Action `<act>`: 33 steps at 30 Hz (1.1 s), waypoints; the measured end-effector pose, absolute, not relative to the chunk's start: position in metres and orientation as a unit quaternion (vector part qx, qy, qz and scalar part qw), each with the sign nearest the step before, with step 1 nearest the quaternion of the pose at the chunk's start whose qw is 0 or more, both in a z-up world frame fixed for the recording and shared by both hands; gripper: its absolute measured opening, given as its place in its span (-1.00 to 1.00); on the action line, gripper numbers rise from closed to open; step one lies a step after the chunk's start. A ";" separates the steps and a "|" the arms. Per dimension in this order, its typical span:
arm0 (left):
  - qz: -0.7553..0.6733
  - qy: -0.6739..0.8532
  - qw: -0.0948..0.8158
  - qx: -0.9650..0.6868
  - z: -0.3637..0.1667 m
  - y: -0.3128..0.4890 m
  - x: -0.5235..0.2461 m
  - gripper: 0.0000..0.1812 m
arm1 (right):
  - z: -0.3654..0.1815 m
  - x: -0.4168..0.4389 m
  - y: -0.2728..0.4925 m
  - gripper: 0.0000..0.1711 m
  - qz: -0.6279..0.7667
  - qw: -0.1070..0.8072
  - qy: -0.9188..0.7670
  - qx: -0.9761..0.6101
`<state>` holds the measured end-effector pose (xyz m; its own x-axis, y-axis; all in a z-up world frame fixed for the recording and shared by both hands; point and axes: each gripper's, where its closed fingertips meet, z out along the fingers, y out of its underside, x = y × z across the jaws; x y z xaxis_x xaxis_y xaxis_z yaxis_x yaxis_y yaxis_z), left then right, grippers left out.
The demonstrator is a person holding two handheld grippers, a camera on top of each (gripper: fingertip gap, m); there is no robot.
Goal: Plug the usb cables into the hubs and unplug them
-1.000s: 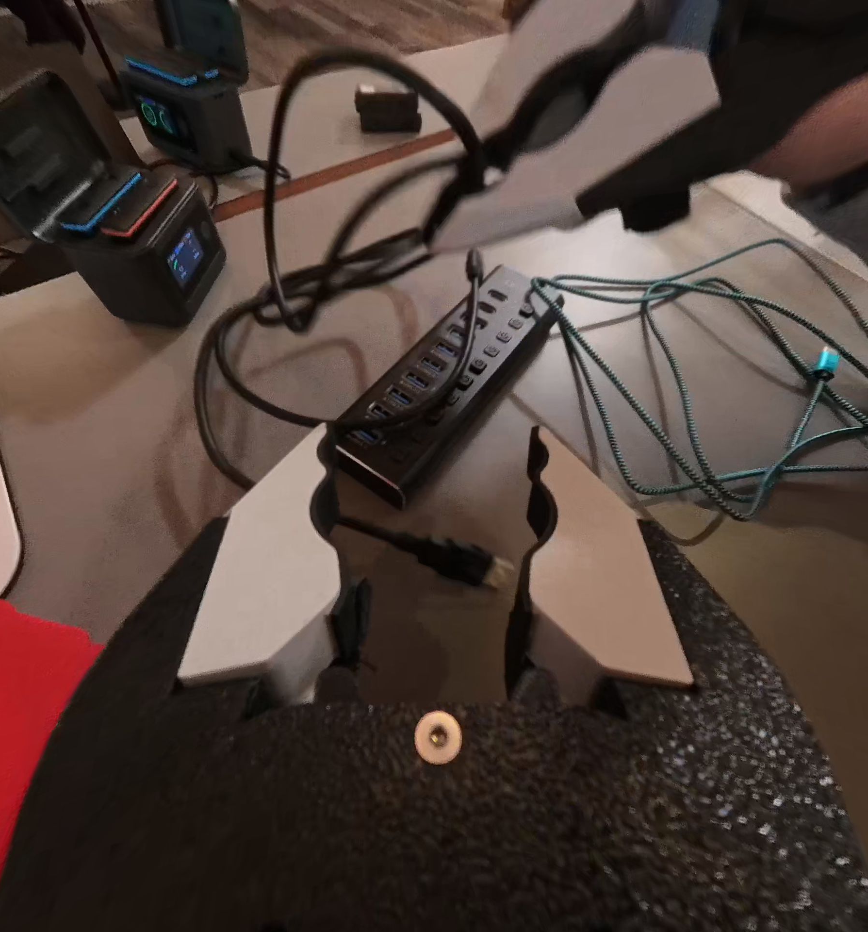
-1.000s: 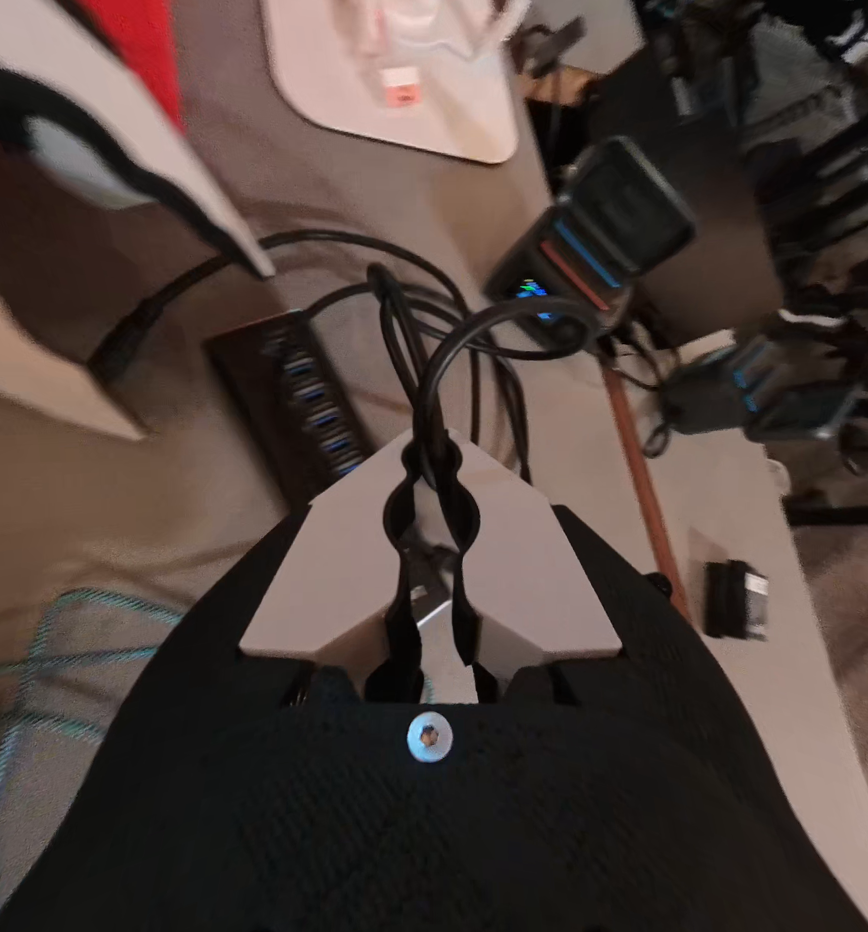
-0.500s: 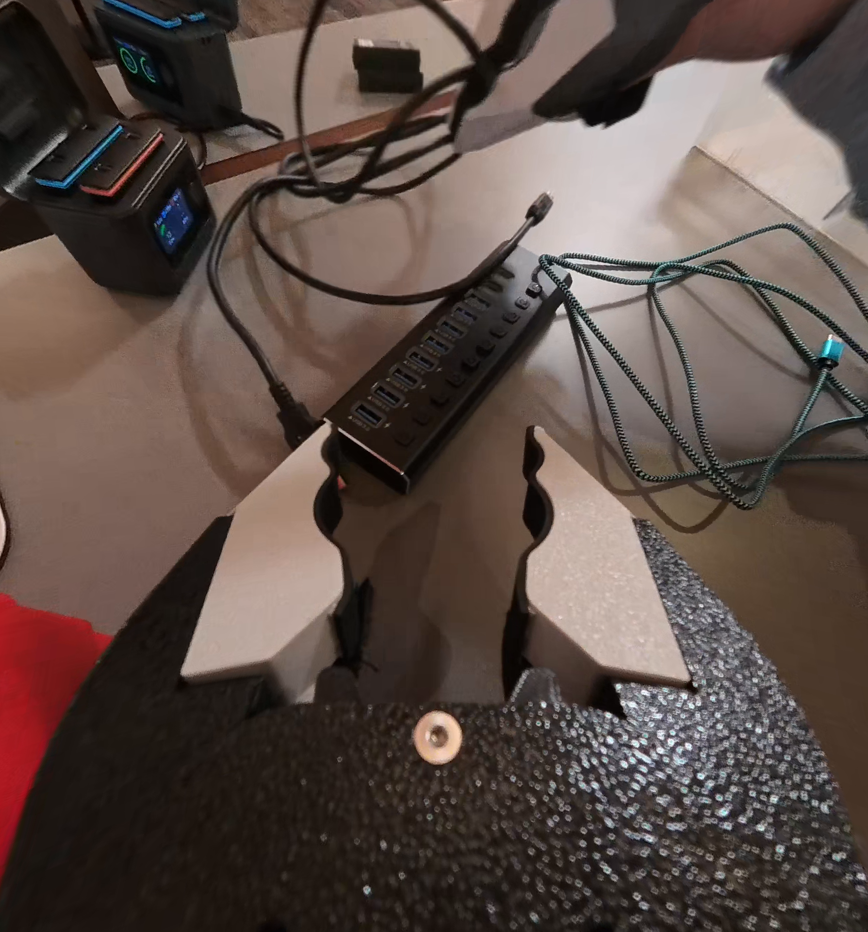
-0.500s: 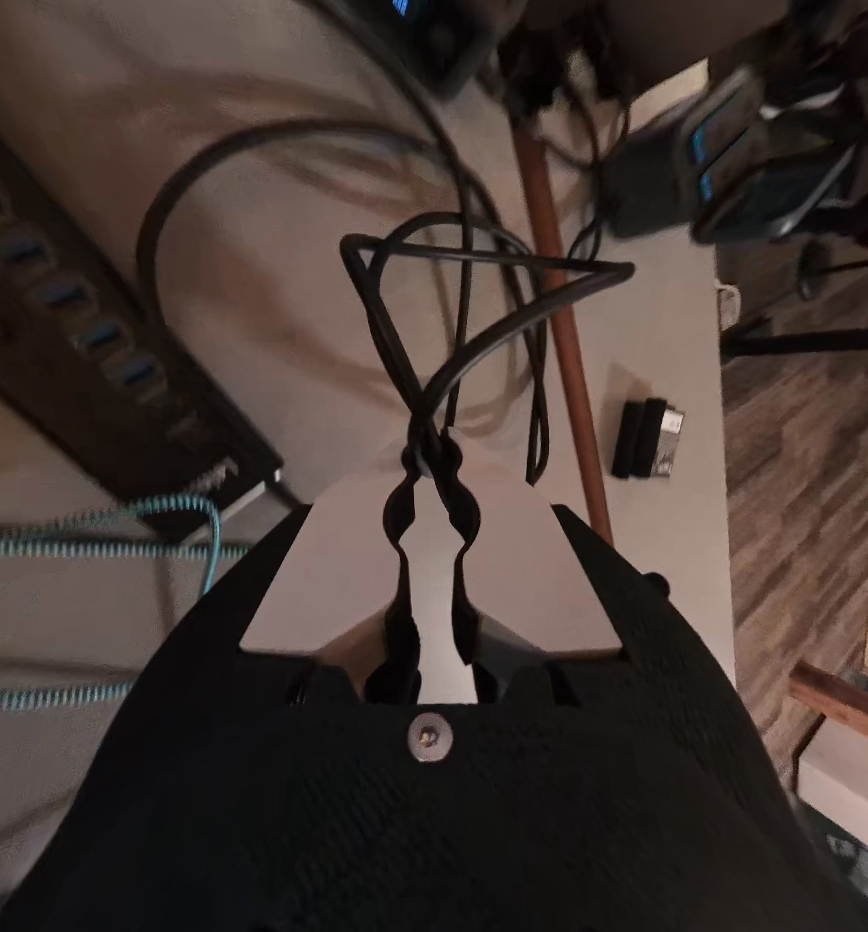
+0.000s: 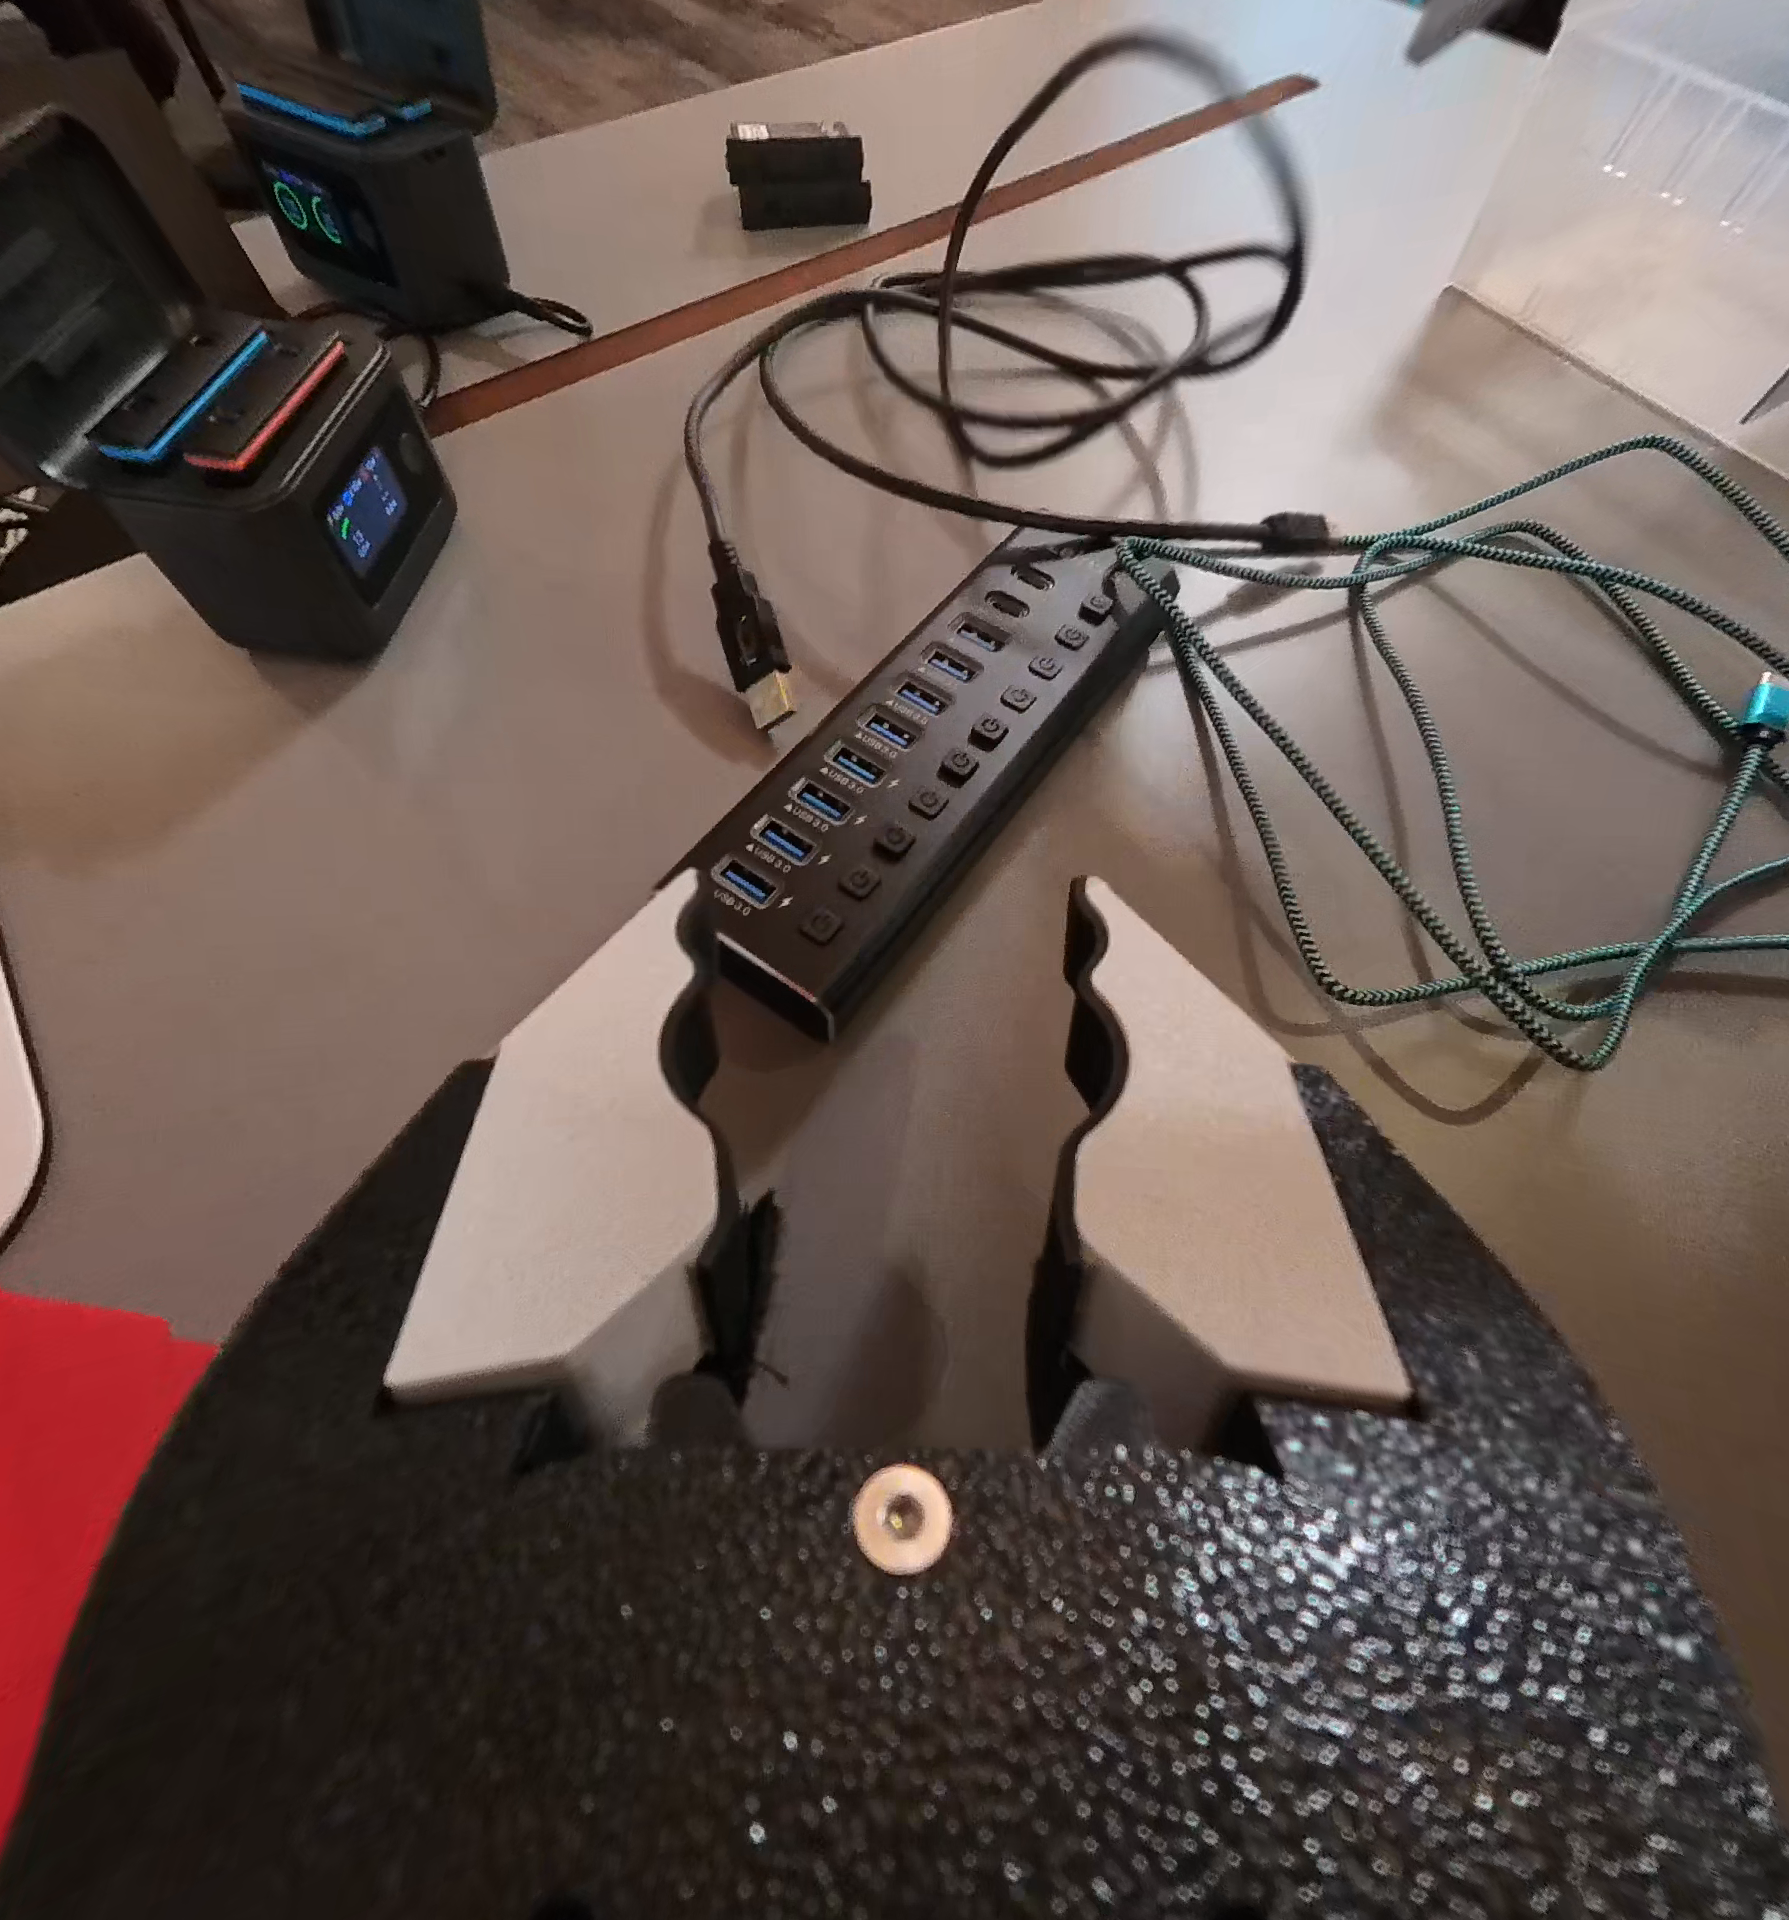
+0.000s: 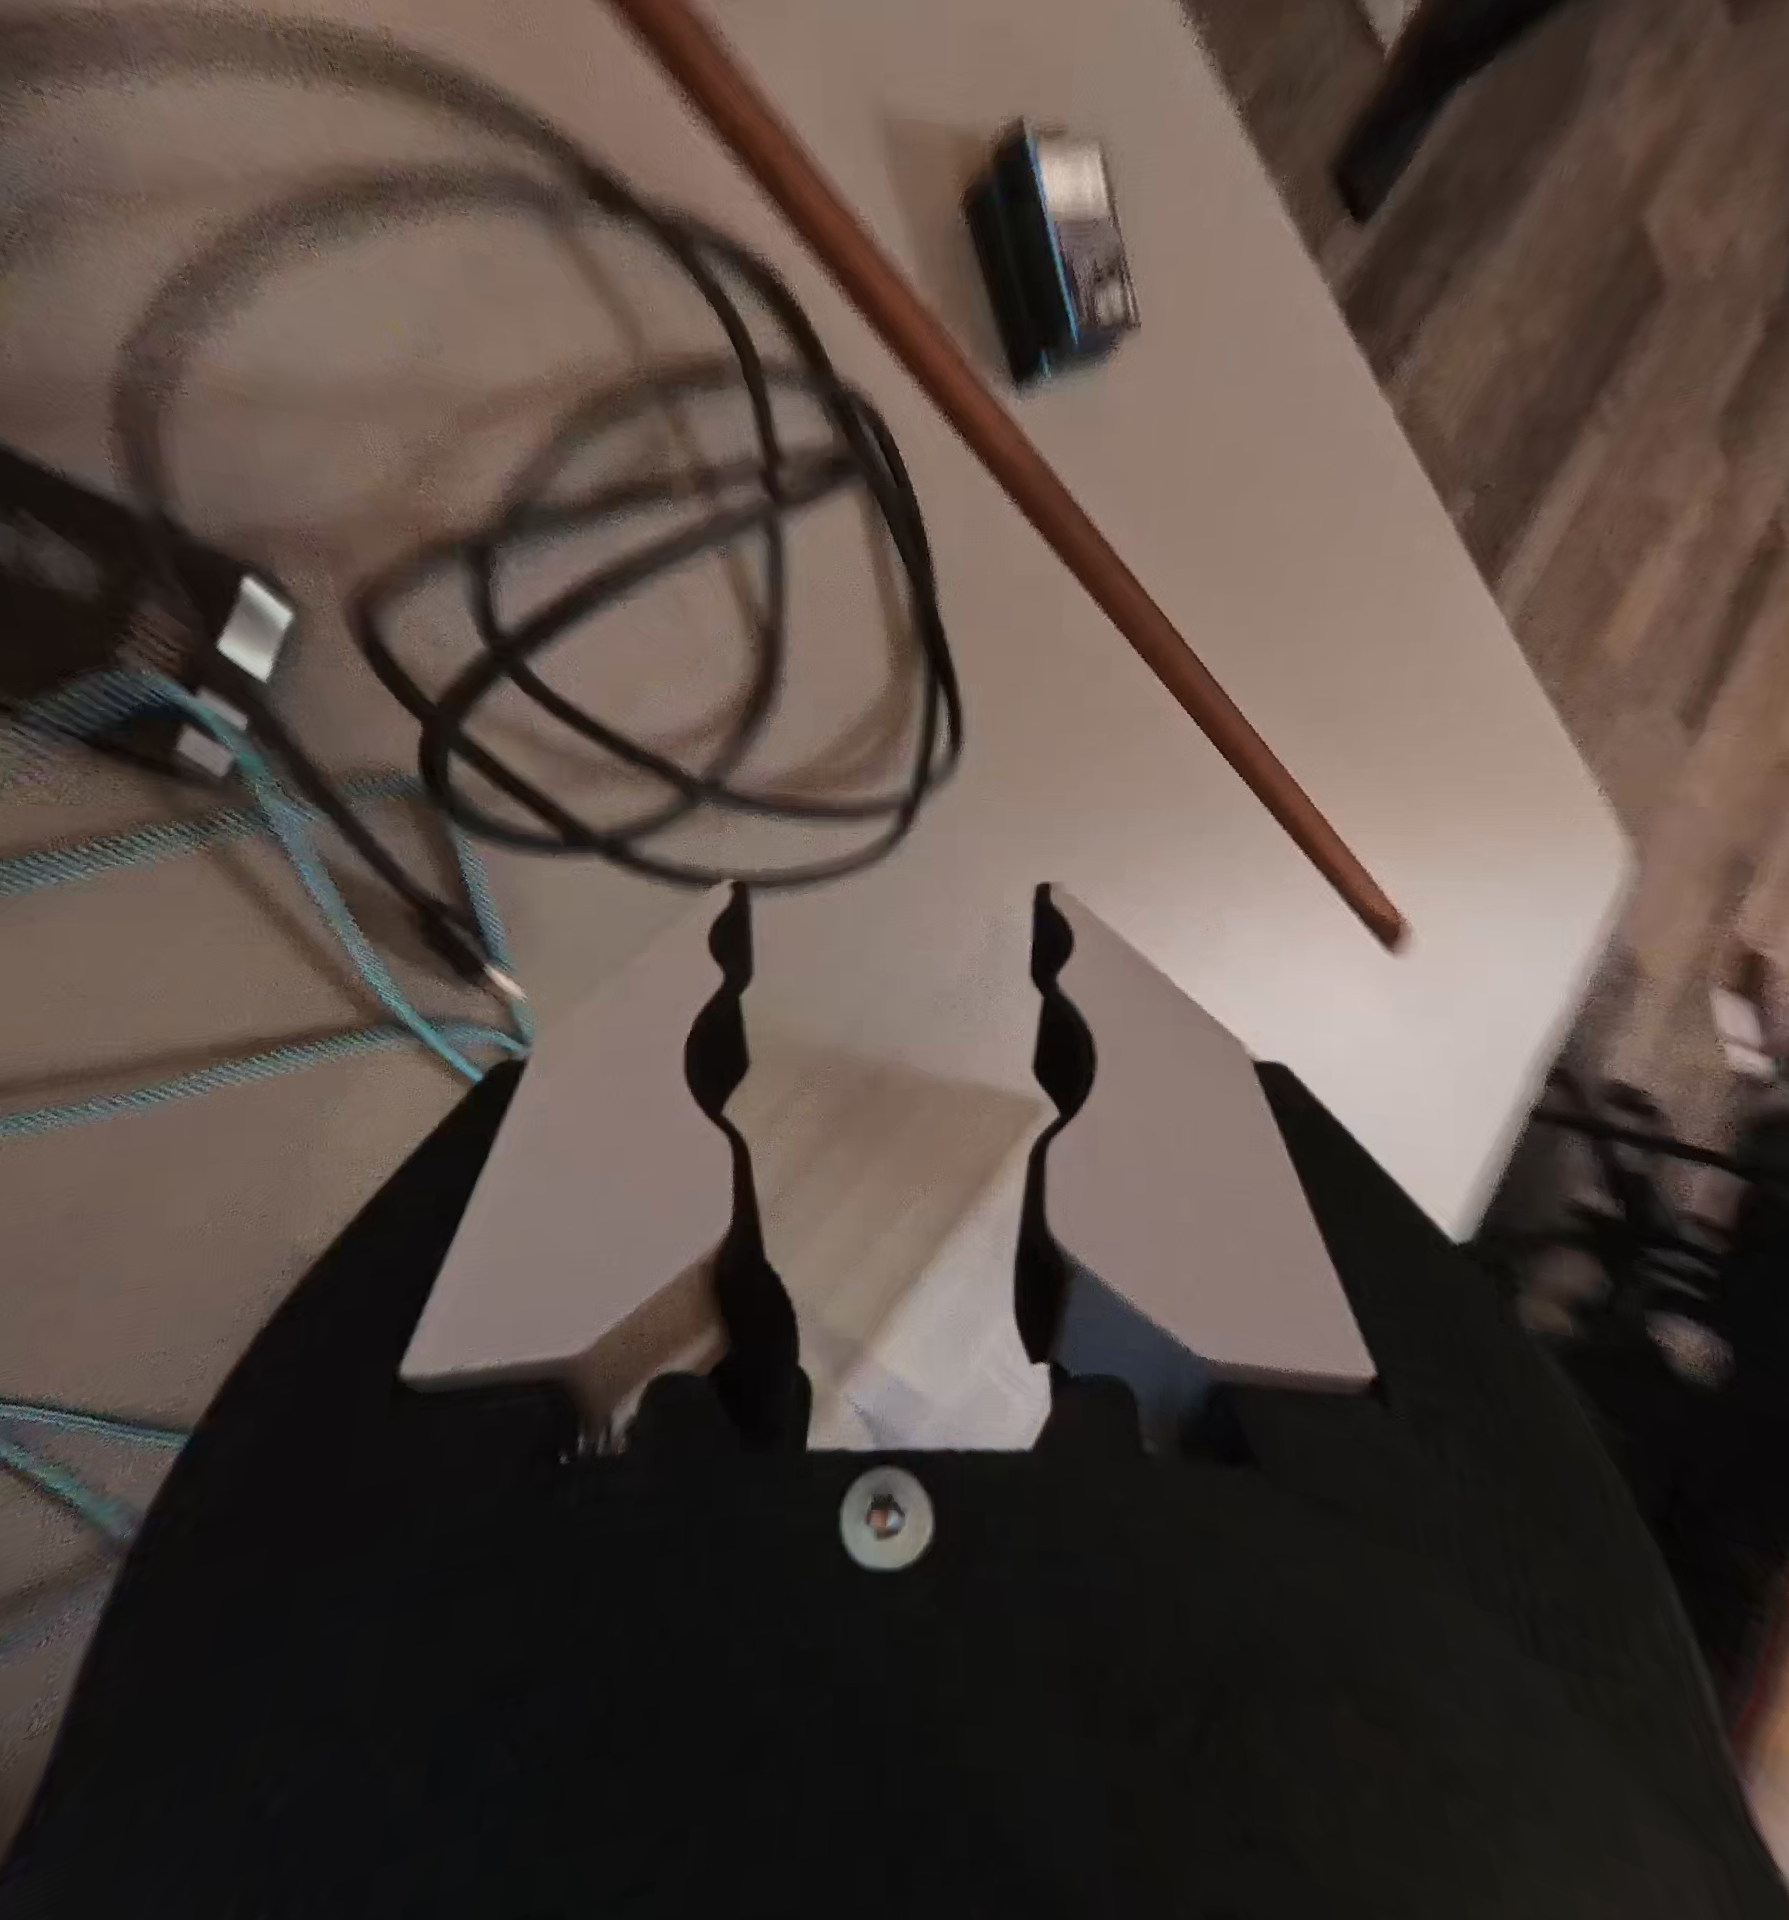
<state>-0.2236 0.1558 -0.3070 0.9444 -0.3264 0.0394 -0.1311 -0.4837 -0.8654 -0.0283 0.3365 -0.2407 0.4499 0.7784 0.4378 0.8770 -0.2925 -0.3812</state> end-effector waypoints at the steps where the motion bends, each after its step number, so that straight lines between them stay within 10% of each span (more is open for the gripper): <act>1: -0.096 0.136 0.495 -0.853 -0.305 0.156 -0.223 -0.29 | -0.236 -0.048 0.326 -0.42 -0.021 0.313 -0.508 -0.802; 7: -0.075 0.154 0.515 -0.840 -0.298 0.158 -0.221 -0.30 | -0.225 -0.186 0.239 -0.50 0.413 0.215 -0.455 -0.759; 19: -0.074 0.152 0.527 -0.832 -0.293 0.158 -0.224 -0.30 | -0.341 -0.236 0.267 -0.55 0.298 0.044 -0.416 -0.858; 22: -0.074 0.156 0.531 -0.830 -0.290 0.157 -0.222 -0.30 | -0.344 -0.242 0.272 -0.81 0.298 0.054 -0.419 -0.856; 33: -0.077 0.155 0.563 -0.808 -0.276 0.157 -0.214 -0.33 | -0.239 -0.234 0.222 -0.94 0.644 0.045 -0.314 -0.696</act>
